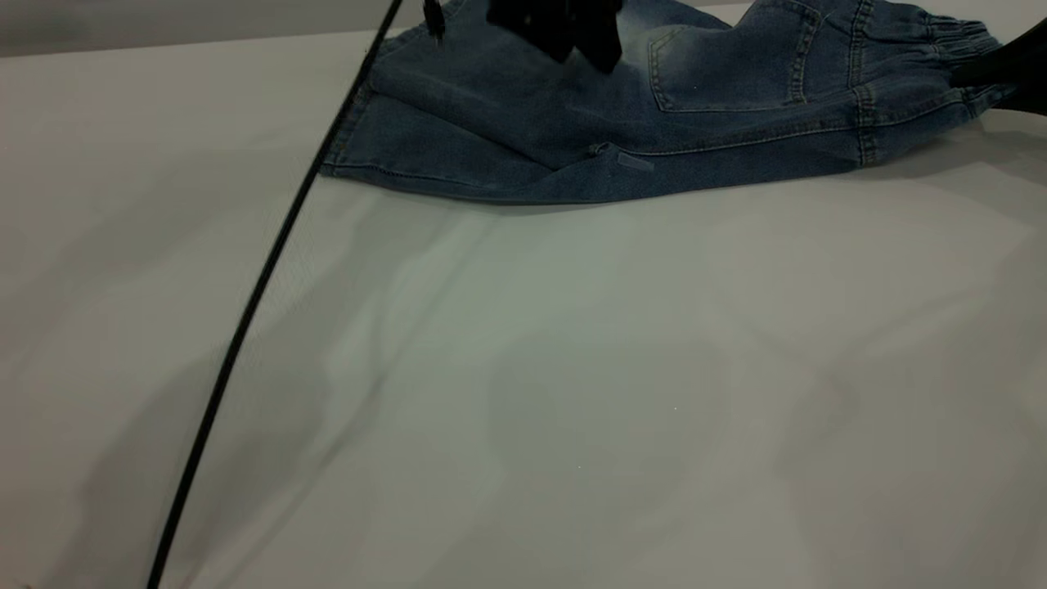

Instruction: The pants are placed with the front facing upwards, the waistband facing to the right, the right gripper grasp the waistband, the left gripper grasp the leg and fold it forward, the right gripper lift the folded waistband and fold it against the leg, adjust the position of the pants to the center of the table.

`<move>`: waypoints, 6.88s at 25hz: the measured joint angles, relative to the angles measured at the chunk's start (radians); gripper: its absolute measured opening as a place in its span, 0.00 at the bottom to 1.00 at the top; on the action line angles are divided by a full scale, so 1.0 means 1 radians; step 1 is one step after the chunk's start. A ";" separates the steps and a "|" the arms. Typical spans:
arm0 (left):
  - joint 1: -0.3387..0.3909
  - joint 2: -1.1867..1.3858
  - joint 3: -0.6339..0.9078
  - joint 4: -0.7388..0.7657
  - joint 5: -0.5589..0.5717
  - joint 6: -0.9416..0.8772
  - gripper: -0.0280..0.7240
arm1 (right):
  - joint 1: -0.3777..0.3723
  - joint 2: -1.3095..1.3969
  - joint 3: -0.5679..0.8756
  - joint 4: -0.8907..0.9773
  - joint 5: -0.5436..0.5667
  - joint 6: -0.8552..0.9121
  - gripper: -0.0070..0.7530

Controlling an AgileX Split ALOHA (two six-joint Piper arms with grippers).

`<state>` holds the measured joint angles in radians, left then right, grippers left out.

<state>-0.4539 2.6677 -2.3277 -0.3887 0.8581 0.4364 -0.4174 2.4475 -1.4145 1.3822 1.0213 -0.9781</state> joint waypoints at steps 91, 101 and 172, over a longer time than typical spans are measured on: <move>0.004 0.112 -0.197 0.532 0.370 -0.082 0.59 | 0.500 -0.264 -0.170 0.063 0.194 0.072 0.07; 0.004 -0.072 -0.198 0.602 0.368 -0.082 0.59 | 0.500 -0.264 -0.170 0.067 0.184 0.076 0.07; 0.003 -0.488 -0.197 0.596 0.363 -0.165 0.59 | 0.415 0.056 -1.115 -0.891 0.209 0.751 0.78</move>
<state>-0.4513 2.1797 -2.5251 0.2070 1.2210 0.2713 -0.0027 2.5035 -2.5293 0.4907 1.2303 -0.2273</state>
